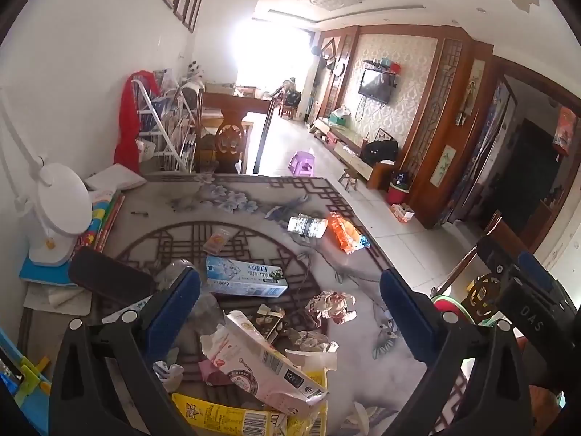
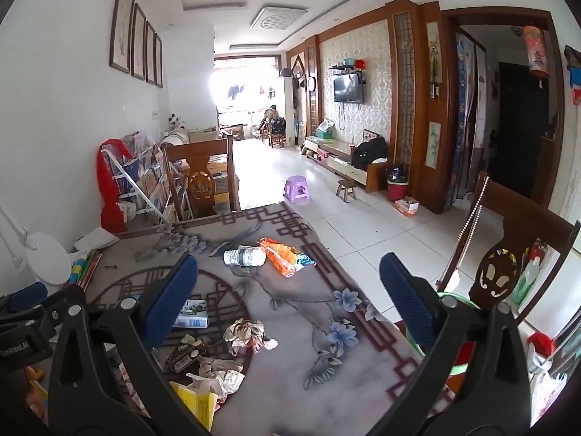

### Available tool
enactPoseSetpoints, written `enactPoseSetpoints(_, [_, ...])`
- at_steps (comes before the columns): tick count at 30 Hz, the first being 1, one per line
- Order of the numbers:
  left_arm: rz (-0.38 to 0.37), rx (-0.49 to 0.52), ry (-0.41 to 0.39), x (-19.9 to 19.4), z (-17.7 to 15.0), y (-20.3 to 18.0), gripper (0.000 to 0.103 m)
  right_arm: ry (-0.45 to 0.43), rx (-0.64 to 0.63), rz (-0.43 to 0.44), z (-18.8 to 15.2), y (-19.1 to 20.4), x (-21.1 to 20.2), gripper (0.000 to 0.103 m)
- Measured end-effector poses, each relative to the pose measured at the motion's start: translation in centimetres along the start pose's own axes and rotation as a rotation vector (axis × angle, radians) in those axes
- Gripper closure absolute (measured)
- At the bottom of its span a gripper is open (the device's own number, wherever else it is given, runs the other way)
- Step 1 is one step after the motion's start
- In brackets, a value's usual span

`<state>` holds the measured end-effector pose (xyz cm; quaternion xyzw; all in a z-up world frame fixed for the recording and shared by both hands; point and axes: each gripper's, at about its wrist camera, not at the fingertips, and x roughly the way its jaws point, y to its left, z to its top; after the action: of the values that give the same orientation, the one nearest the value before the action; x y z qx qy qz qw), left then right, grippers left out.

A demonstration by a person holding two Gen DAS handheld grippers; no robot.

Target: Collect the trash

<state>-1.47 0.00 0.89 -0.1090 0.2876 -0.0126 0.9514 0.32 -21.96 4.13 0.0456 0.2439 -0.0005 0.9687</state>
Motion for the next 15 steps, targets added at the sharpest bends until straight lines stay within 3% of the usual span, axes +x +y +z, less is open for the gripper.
enactPoseSetpoints(15, [-0.001,-0.021,-0.013,-0.6,0.0,0.8,0.008,0.002,-0.017,0.026,-0.8,1.3,0.3,0.005])
